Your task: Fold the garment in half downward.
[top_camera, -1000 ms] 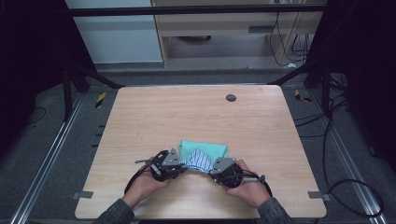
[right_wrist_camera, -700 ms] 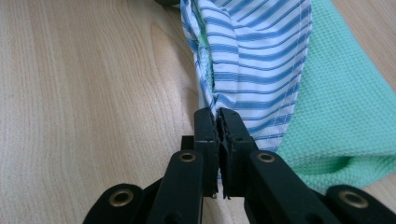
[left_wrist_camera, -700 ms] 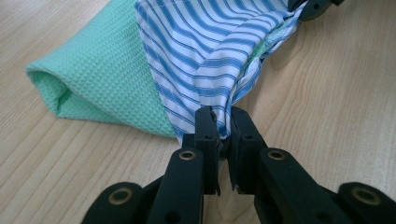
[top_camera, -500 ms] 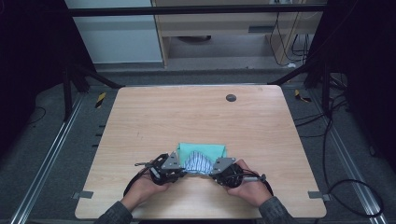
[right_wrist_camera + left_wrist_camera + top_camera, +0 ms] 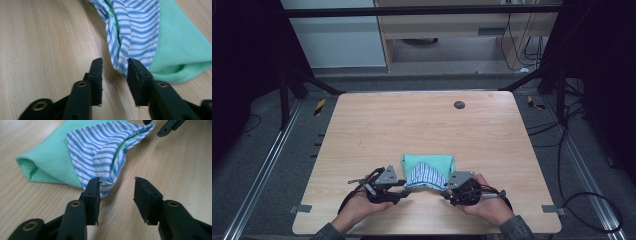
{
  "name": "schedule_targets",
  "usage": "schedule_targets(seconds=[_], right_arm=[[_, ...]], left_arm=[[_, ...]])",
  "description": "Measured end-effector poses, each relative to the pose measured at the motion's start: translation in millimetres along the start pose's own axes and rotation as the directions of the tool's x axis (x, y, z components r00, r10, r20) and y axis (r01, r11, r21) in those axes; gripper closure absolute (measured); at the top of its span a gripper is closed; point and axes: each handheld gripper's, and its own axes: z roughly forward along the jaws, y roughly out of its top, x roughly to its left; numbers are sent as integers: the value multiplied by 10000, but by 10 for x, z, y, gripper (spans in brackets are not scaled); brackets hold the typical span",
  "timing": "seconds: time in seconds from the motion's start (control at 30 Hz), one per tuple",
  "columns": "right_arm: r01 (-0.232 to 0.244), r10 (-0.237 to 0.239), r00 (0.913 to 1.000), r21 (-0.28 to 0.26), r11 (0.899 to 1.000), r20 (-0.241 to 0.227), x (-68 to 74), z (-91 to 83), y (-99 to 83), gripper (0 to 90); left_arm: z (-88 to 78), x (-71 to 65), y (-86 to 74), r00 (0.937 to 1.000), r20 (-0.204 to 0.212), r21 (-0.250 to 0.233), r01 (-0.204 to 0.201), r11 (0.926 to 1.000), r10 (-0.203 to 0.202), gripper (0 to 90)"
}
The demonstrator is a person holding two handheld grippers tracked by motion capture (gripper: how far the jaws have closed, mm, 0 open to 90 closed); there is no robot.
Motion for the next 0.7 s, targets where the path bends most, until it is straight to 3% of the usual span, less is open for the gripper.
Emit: schedule_targets(seconds=[0.07,0.1,0.17,0.2,0.27,0.3,0.33,0.4,0.43,0.53,0.63,0.7], right_arm=[[-87,87,9999,-34,10000,51,-1,-25,-13,578],[-269,274,9989,-118,9996,375,-32,-85,-46,501],[-467,475,9976,-169,9988,502,-52,-110,-62,468],[-629,639,9960,-187,9978,622,-79,-134,-79,430],[-1032,1075,9868,-418,9938,1210,-168,-186,-137,326],[-1032,1075,9868,-418,9938,1210,-168,-186,-137,326],[-1293,1350,9804,-484,9904,1433,-221,-207,-171,250],[-1437,1494,9765,-475,9885,1553,-247,-213,-188,233],[-1645,1706,9694,-485,9852,1768,-300,-228,-226,191],[-2238,2295,9528,-511,9733,1989,-399,-228,-293,135],[-3009,3069,9239,-614,9517,2284,-527,-209,-373,106],[-3477,3549,8981,-748,9346,2598,-620,-192,-429,86]], left_arm=[[-37,-5,-4,10000,-6,-52,3,10000,-3,493],[-111,5,-13,9995,-264,-161,142,9998,-146,445],[-138,24,-19,9987,-456,-204,217,9996,-226,363],[-161,56,-26,9978,-582,-202,319,9993,-330,363],[-209,170,-59,9916,-1091,-188,678,9975,-694,272],[-209,170,-59,9916,-1091,-188,678,9975,-694,241],[-231,237,-83,9857,-1326,-158,1030,9946,-1042,211],[-243,268,-97,9830,-1401,-196,1174,9929,-1190,195],[-255,333,-122,9781,-1521,-130,1419,9898,-1423,159],[-252,446,-156,9698,-1790,-111,1662,9860,-1655,124],[-227,581,-198,9582,-2228,10,1845,9828,-1796,93],[-211,690,-242,9446,-2463,-37,2230,9748,-2171,83]])
